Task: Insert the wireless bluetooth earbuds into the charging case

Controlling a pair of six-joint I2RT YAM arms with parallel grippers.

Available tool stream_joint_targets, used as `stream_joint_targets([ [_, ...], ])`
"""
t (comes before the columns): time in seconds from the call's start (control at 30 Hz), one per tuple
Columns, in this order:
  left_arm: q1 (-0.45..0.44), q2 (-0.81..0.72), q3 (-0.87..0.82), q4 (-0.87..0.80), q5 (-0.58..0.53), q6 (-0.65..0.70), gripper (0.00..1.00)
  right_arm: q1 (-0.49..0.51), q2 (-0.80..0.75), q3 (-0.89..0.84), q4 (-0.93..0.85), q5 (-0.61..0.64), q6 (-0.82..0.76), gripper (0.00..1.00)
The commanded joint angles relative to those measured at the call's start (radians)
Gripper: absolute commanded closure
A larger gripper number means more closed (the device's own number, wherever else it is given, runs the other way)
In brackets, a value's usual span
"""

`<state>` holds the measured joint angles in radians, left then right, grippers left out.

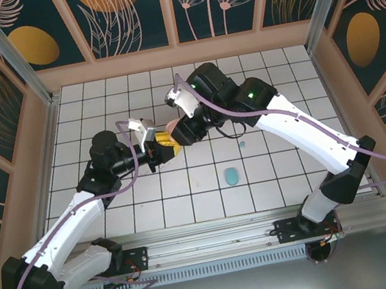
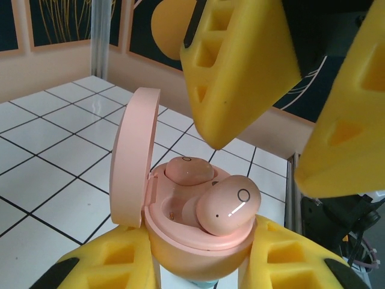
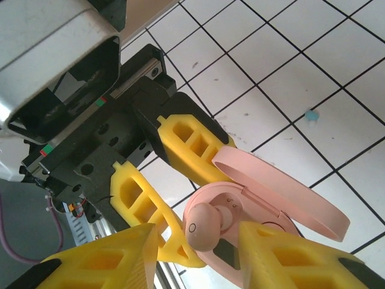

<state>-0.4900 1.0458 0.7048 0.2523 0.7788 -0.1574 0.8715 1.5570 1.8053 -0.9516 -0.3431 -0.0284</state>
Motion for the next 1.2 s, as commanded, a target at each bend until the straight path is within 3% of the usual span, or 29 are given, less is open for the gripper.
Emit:
stream_joint_targets([
  [0.0,0.003,0.006,0.041,-0.005,0.033,0.019,1.00,0.010,0.015,0.037,-0.034,-0.027,-0.033,0.59],
  [0.27,0.003,0.008,0.047,-0.011,0.039,0.019,1.00,0.014,0.037,0.041,-0.051,0.004,-0.065,0.59],
  [0.6,0.002,0.014,0.059,-0.040,0.056,0.044,1.00,0.014,0.031,0.032,-0.049,0.061,-0.129,0.78],
  [0.8,0.002,0.016,0.063,-0.054,0.070,0.074,1.00,0.009,-0.025,-0.032,0.009,0.084,-0.165,0.84],
  [1.17,0.002,0.007,0.033,-0.028,0.101,0.142,1.00,-0.052,-0.236,-0.247,0.243,-0.112,-0.305,0.90],
])
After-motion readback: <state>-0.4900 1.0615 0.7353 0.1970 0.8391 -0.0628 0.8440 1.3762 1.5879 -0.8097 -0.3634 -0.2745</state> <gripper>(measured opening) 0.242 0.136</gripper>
